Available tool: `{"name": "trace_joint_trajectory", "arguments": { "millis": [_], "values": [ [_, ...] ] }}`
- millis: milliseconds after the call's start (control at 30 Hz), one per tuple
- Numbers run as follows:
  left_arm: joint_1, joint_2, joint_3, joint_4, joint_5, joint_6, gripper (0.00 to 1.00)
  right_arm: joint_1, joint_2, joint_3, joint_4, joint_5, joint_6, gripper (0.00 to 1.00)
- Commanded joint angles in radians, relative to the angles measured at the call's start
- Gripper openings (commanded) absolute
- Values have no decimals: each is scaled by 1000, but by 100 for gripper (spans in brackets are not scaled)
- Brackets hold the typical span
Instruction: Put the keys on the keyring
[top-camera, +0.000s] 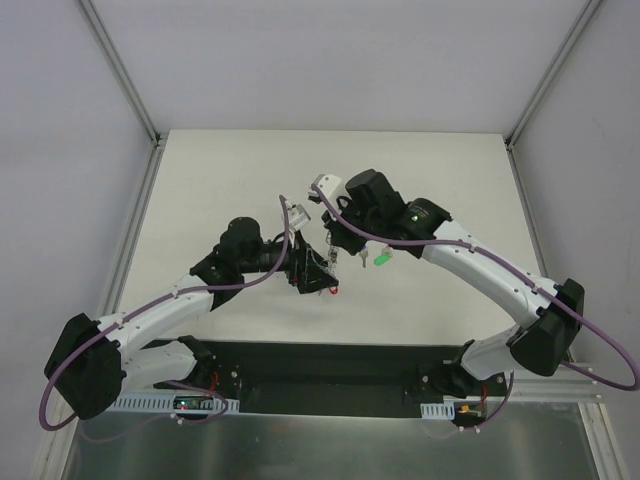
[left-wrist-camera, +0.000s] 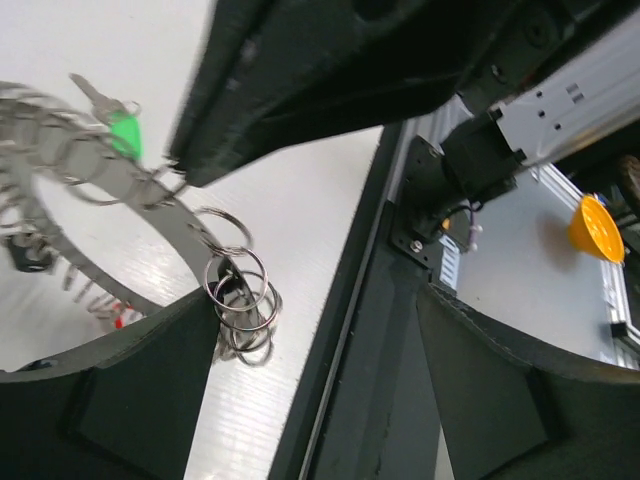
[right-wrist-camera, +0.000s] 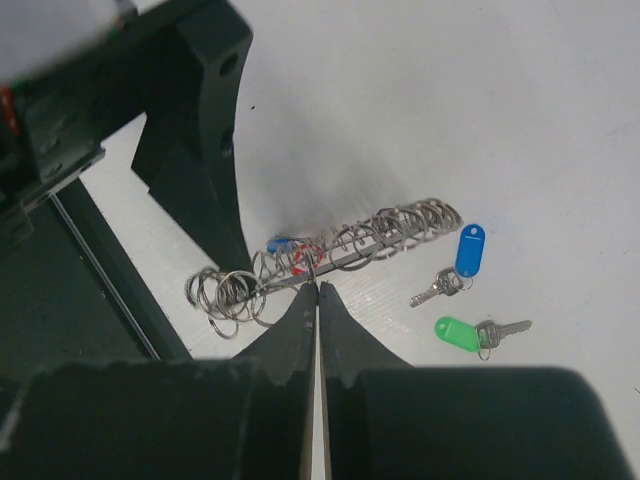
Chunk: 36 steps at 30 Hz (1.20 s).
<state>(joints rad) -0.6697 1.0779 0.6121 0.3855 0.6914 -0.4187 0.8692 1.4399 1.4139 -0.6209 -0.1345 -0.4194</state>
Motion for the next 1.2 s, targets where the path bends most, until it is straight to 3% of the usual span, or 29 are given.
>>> {"name": "trace_joint_trajectory", "arguments": {
  "millis": [0,100,233,400,467,533,633,767,900,1167],
  "values": [
    [-42,14,28,32,123,-32,76,-4,22,37,84,58,53,1],
    [-48,-36,2,29,161,-23,70,-13,33,42,90,67,68,1],
    [-48,-206,-35,-72,105,98,64,-18,40,40,96,70,70,1],
    [-47,-337,-97,-174,-169,147,46,-18,2,-15,162,-56,57,1],
    [-45,-342,-97,-194,-263,167,49,-16,-7,-26,158,-118,33,1],
    [-42,-329,-81,-206,-286,195,56,-16,-18,-41,165,-134,16,1],
    [-22,-314,-60,-206,-306,251,58,-15,-36,-56,168,-197,-7,1],
    [69,-308,-34,-204,-169,346,59,-15,-55,-76,161,-240,-39,1],
    [175,-277,-5,-204,115,434,63,-13,-64,-82,150,-284,-67,1],
    [202,-168,77,-203,278,541,61,-7,-87,-78,124,-307,-122,1]
  ]
}}
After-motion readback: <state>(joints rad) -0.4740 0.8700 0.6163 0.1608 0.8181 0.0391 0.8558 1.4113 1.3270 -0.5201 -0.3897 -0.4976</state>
